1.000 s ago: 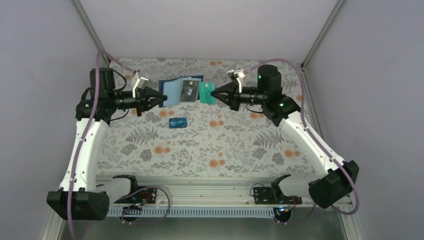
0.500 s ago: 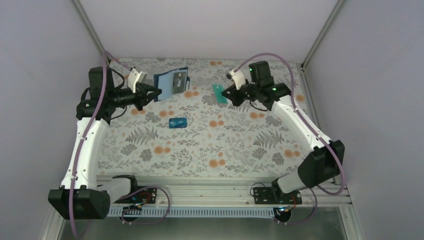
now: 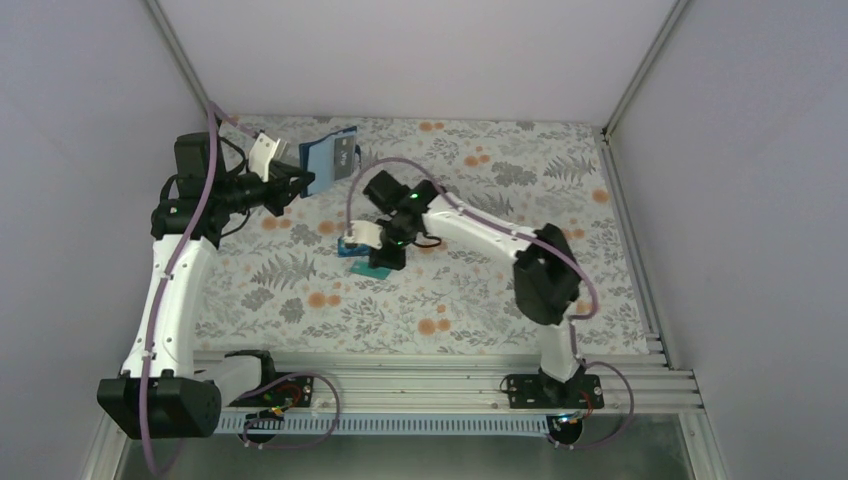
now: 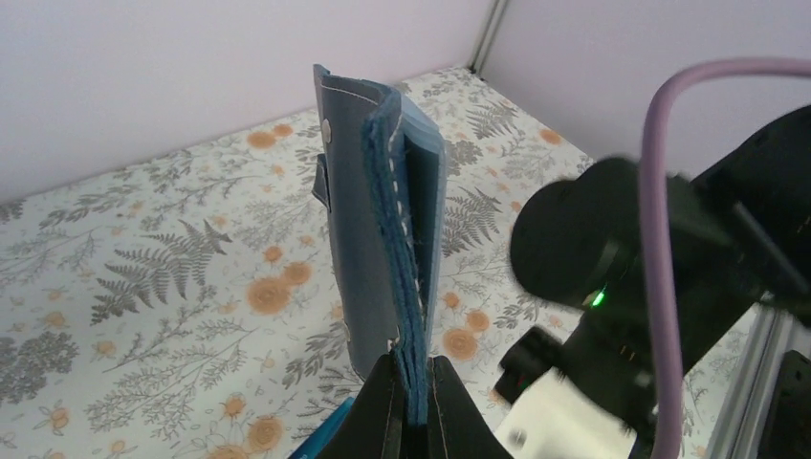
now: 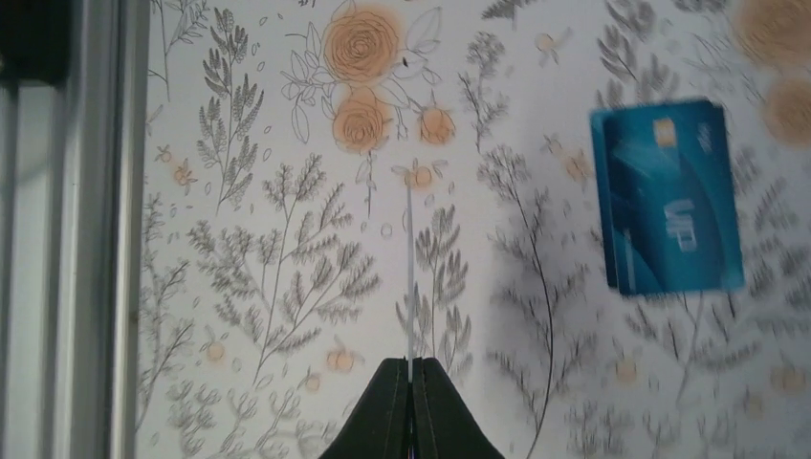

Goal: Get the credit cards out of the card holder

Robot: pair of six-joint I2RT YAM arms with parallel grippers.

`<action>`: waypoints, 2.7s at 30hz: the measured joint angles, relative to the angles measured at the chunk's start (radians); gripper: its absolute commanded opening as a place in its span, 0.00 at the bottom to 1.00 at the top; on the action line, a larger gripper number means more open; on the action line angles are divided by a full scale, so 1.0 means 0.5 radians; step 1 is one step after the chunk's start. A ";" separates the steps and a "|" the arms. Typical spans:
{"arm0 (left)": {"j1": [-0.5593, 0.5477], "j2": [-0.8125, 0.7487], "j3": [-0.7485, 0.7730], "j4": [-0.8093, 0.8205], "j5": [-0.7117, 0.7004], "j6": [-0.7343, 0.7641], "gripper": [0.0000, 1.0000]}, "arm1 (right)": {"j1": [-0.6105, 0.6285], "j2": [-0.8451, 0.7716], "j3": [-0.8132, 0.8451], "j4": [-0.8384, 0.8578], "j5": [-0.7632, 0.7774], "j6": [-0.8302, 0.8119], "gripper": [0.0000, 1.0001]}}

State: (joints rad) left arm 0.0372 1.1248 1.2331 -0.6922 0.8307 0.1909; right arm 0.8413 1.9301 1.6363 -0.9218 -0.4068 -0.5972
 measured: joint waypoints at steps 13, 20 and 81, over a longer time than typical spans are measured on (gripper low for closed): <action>0.004 0.018 -0.021 0.023 -0.030 -0.027 0.02 | 0.252 0.696 0.745 -0.483 0.304 -0.277 0.04; 0.004 0.018 -0.025 0.030 -0.030 -0.033 0.02 | 0.401 0.708 0.806 -0.581 0.381 -0.343 0.04; 0.012 0.018 -0.055 0.044 -0.020 -0.040 0.03 | 0.445 0.986 1.044 -0.584 0.517 -0.165 0.20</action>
State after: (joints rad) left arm 0.0433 1.1339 1.2057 -0.6701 0.8207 0.1711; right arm 1.0637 2.4233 2.1582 -1.2140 -0.1482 -0.6796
